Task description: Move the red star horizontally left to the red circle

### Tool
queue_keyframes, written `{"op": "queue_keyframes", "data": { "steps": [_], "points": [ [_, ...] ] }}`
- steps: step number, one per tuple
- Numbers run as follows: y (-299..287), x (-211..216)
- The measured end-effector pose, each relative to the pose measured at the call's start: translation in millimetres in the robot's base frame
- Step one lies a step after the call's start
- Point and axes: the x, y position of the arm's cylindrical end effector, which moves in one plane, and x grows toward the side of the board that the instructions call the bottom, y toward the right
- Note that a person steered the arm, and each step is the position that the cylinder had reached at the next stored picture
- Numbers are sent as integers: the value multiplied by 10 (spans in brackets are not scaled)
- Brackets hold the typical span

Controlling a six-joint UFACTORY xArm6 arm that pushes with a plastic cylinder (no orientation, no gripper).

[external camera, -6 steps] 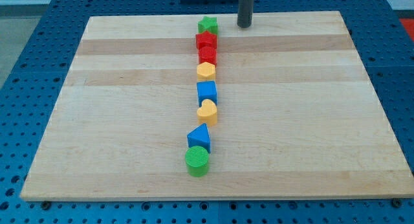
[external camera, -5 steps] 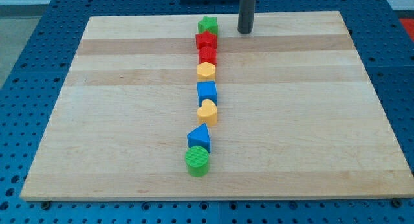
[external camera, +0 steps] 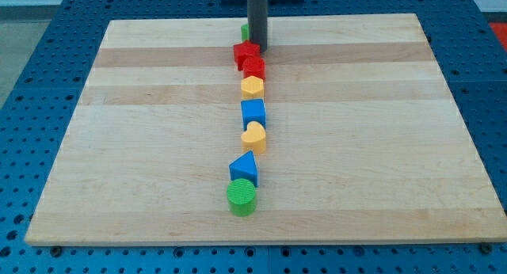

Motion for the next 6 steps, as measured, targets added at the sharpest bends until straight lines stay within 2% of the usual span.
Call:
{"op": "queue_keyframes", "data": {
  "steps": [2,6],
  "points": [
    [-427,0],
    [-647,320]
  ]
}}
